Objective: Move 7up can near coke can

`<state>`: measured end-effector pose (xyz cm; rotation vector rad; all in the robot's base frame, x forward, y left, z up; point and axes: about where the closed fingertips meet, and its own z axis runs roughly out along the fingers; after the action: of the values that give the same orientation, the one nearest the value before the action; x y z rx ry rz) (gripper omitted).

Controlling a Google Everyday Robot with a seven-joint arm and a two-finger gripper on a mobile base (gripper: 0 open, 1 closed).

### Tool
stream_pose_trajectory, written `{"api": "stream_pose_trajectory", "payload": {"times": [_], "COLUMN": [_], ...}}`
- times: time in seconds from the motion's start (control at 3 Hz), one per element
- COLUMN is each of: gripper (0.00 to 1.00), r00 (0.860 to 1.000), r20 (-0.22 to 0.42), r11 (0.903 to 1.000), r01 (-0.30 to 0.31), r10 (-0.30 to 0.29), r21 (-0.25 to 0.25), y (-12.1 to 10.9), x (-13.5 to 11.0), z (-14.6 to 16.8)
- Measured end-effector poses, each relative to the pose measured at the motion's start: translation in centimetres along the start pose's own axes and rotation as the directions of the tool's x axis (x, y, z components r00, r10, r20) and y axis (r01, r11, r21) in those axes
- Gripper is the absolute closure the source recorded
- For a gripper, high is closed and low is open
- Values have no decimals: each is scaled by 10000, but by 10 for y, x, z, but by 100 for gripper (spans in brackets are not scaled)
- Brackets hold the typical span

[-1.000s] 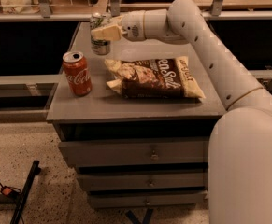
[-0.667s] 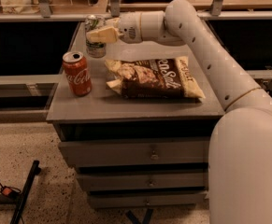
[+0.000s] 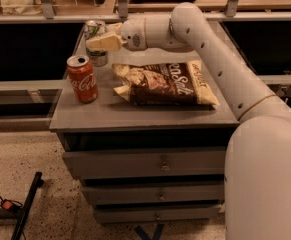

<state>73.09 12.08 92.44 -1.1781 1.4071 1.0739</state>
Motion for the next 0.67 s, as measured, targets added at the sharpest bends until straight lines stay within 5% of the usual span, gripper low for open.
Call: {"api": "stream_pose_trajectory", "payload": {"times": [0.33,0.67], "gripper": [0,0], "r00": [9998,9991], "r20": [40,-11], "r11": [9998,9983], "r01": [205,434], "r10": [-205,-434], "r21": [-23,399], "y": [3,-9], "x": [3,1], "z": [1,-4]}}
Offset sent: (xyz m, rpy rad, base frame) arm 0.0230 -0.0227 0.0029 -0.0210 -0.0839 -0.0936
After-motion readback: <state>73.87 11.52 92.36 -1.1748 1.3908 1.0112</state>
